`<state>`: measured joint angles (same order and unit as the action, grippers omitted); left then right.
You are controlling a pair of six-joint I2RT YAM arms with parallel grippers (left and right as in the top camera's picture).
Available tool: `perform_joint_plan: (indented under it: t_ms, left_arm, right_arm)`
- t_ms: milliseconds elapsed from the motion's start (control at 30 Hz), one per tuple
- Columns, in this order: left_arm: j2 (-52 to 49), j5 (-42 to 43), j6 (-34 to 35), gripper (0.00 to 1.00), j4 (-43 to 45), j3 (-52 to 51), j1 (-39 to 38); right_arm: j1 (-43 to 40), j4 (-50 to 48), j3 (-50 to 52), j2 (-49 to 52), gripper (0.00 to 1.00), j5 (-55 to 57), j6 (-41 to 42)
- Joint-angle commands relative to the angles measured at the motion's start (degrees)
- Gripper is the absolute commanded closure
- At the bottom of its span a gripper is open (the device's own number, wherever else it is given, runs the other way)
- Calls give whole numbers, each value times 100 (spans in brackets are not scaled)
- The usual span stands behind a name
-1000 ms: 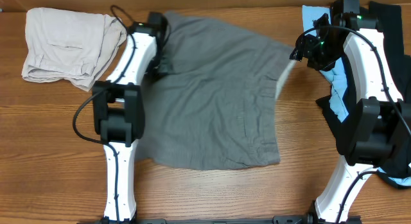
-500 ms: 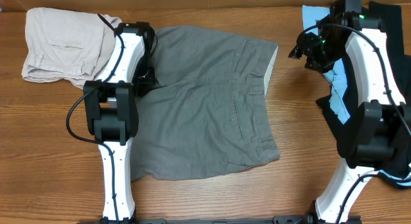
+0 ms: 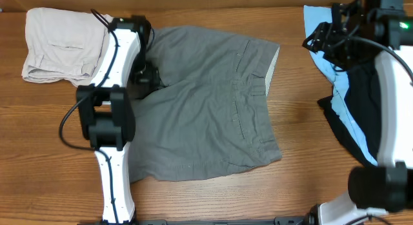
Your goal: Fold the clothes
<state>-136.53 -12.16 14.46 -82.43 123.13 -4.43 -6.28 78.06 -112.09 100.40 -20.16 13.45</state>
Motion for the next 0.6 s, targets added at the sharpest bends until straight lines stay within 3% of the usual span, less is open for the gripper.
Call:
perform_joint_plan:
  t_ms: [0,333,567]
  left_arm:
    - [1351,131,-72,0,20,555,-48]
    - [3390,129,-72,0,-273,680,-48]
    - [3941,170,50,0,-981,678,-48]
  right_arm:
    - [-4,140,-153,-699,26,-46,-17]
    - [140,1032,22,-1873,18,212,-31]
    - [680,452,1613,-3056,9,442,470]
